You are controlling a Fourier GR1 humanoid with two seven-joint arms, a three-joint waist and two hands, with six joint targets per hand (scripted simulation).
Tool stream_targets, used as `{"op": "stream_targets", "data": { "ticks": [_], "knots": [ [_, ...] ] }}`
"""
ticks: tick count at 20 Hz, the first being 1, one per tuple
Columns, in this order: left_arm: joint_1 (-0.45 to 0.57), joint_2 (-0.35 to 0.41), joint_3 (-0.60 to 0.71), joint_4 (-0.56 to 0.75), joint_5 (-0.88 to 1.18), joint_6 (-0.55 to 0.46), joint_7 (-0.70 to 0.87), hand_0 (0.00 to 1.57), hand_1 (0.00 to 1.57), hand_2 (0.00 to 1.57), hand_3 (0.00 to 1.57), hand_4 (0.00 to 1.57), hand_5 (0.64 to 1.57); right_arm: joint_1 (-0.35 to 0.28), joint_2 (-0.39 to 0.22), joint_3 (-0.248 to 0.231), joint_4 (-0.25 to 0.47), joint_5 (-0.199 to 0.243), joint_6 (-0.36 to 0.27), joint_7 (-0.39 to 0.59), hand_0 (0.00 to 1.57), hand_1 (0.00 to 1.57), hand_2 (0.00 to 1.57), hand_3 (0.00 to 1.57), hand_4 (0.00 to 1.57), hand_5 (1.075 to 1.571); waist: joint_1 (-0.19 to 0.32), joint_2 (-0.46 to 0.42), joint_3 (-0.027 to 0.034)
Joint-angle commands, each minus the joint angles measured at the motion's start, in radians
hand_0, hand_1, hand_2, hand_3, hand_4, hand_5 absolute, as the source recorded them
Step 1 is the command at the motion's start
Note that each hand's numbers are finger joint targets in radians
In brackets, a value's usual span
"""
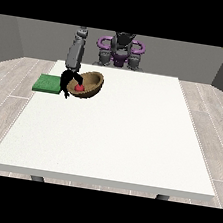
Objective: Pick the cup and pour the ball into the bowl, then pick the bowl and place it on the pad
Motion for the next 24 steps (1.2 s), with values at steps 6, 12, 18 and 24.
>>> {"op": "stream_targets", "data": {
  "ticks": [6, 12, 18, 24],
  "knots": [
    [0.019, -0.013, 0.005, -0.020, 0.050, -0.036, -0.003, 0.00, 0.00, 0.00, 0.00, 1.11, 1.519, 0.095, -0.092, 0.022, 0.064, 0.075, -0.183, 0.128, 1.57, 1.57, 1.57, 1.41, 0.92, 1.525, 0.064, 0.053, 0.0275],
    [0.028, 0.015, 0.024, 0.062, 0.032, -0.031, -0.008, 0.00, 0.00, 0.00, 0.00, 1.19, 1.526, 0.082, -0.179, 0.087, -0.033, 0.118, -0.238, 0.276, 1.57, 1.57, 1.57, 1.25, 1.01, 1.546, 0.001, -0.045, 0.0248],
    [0.082, 0.073, 0.083, 0.155, 0.014, -0.051, -0.064, 0.00, 0.00, 0.00, 0.00, 1.20, 1.540, 0.050, -0.291, 0.123, -0.092, 0.116, -0.188, 0.474, 1.57, 1.57, 1.57, 0.97, 1.05, 1.557, -0.059, -0.065, 0.0262],
    [0.128, 0.097, 0.088, 0.221, 0.002, -0.064, -0.088, 0.00, 0.00, 0.00, 0.00, 1.20, 1.541, -0.034, -0.433, 0.157, -0.129, 0.144, -0.076, 0.628, 1.57, 1.57, 1.57, 0.68, 1.09, 1.568, -0.118, -0.116, 0.0298]
  ]
}}
